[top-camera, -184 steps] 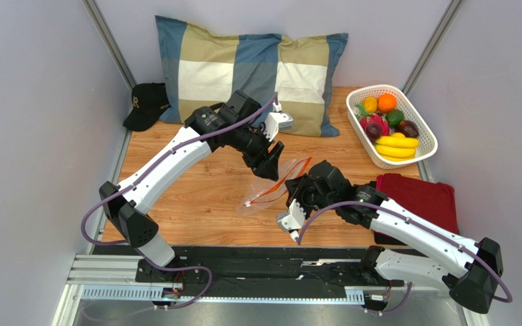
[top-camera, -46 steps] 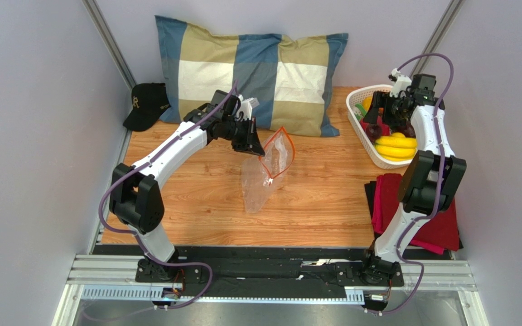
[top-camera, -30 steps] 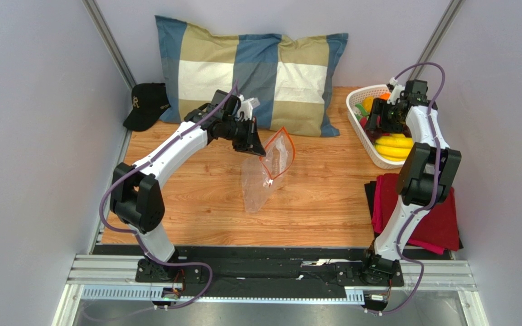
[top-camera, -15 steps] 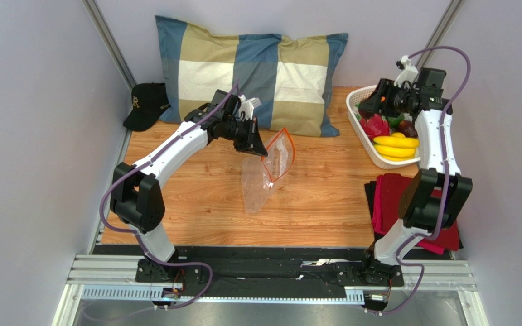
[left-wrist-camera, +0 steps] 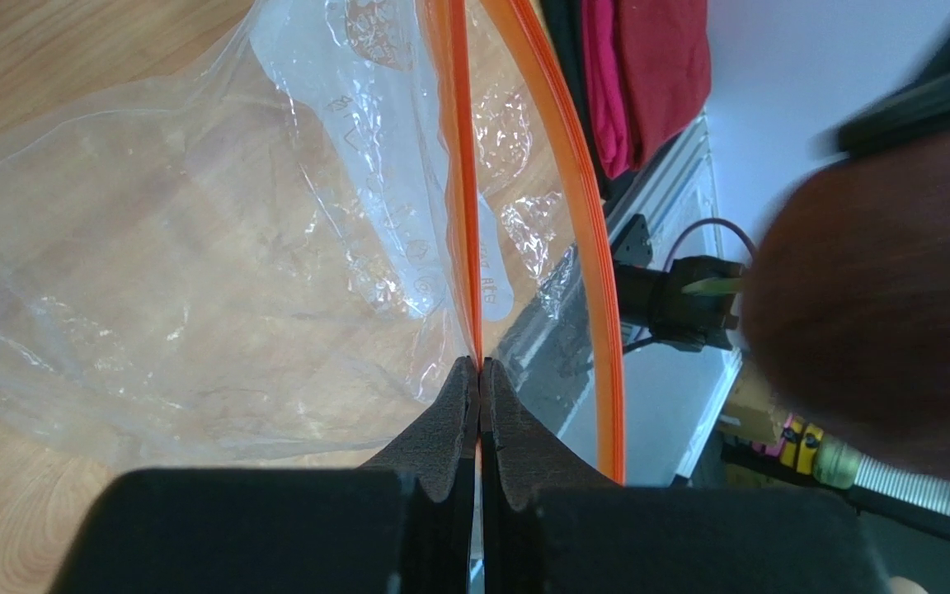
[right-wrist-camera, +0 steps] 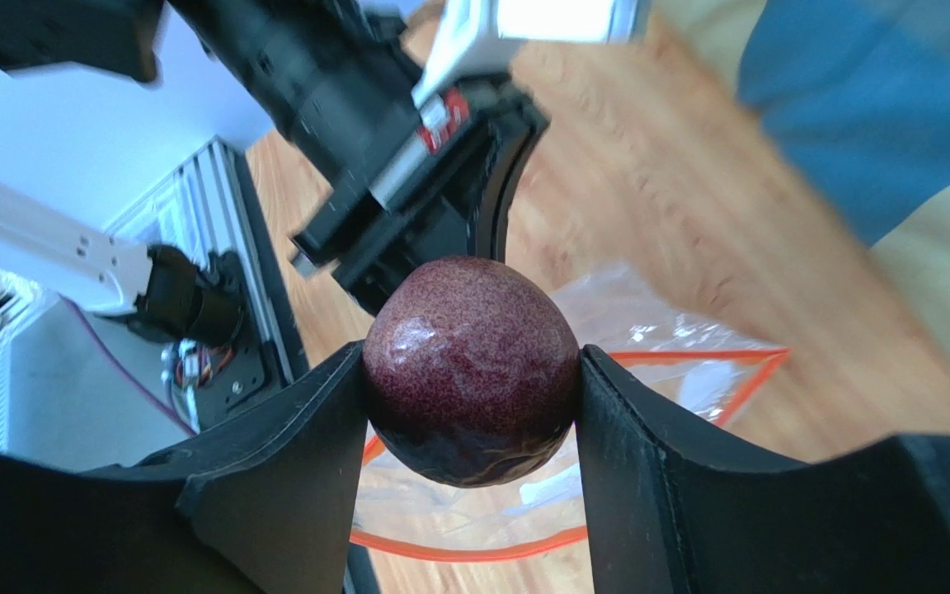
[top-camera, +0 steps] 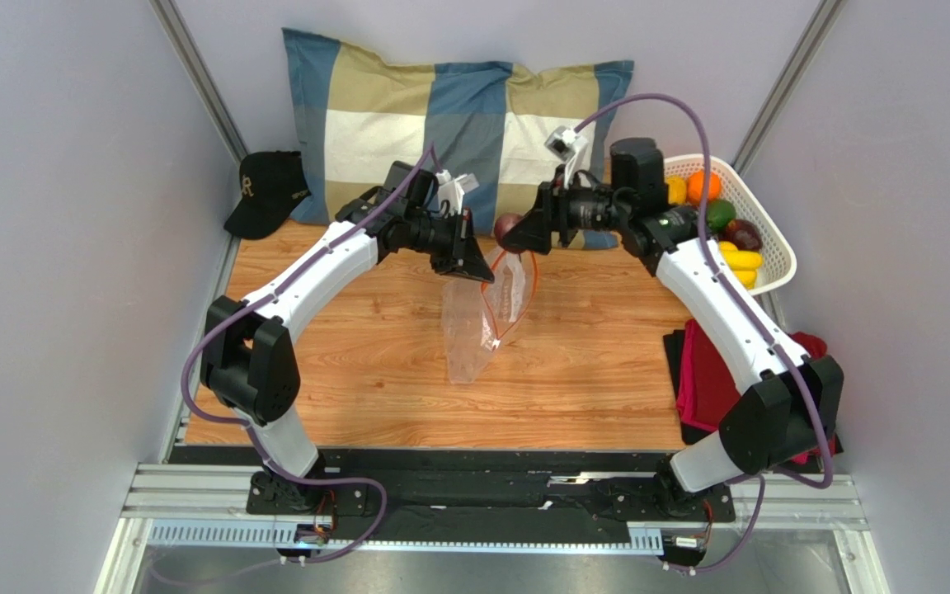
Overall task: Place the food in the zip-top bag and seal the zipper
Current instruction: Place the fake fruit in the zipper food storage bag.
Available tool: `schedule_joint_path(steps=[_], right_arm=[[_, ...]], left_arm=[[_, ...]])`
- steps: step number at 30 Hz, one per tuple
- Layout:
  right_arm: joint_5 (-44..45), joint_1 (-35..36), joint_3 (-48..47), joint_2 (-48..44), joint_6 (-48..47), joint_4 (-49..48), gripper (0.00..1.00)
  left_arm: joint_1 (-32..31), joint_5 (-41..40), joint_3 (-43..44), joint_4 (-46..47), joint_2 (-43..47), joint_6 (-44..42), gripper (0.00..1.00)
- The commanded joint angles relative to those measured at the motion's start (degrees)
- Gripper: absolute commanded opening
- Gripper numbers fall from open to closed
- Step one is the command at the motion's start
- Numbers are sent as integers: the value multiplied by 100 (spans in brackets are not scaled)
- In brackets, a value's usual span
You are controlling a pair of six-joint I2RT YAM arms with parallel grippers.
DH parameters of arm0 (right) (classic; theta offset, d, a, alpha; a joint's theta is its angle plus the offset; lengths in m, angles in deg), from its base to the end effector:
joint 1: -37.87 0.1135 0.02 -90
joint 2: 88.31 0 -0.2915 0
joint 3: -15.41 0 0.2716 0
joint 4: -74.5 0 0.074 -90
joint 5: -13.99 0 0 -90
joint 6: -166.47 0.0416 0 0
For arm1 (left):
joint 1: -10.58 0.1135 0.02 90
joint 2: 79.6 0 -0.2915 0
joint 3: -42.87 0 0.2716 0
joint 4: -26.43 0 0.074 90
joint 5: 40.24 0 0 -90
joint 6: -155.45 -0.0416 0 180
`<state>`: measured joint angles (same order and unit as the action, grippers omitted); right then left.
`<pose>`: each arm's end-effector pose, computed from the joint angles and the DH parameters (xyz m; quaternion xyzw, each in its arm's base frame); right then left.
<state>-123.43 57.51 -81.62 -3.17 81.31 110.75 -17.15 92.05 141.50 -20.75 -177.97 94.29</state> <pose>0.3232 0.1479 0.4178 -0.3152 0.7350 0.4354 0.4133 0.3460 -0.2135 0.3266 0.1240 0.8688 -0.4577 0.1425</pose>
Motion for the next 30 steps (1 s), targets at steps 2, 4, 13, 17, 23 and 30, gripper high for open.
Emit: schedule_joint_path(steps=[2,4,13,17,23,30], right_arm=[[329,216,691,117,69,-204,30],[444,207,928,38,78,-204,31],[708,365,861,-244,-993,1086,98],[760,365,561,-620,-1362,1439,100],[796,-518,78,-579,-1328,1544,100],[1155,-2384,-1634,984,-2874,2818,100]], left_arm=[[13,421,27,321,177,166,0],[39,465,9,356,256,192,0],[83,1414,-325,1472,415,1264,0],[83,1511,-342,1569,398,1308,0],[83,1494,-272,1429,336,1177,0],[83,1423,-193,1236,292,939,0]])
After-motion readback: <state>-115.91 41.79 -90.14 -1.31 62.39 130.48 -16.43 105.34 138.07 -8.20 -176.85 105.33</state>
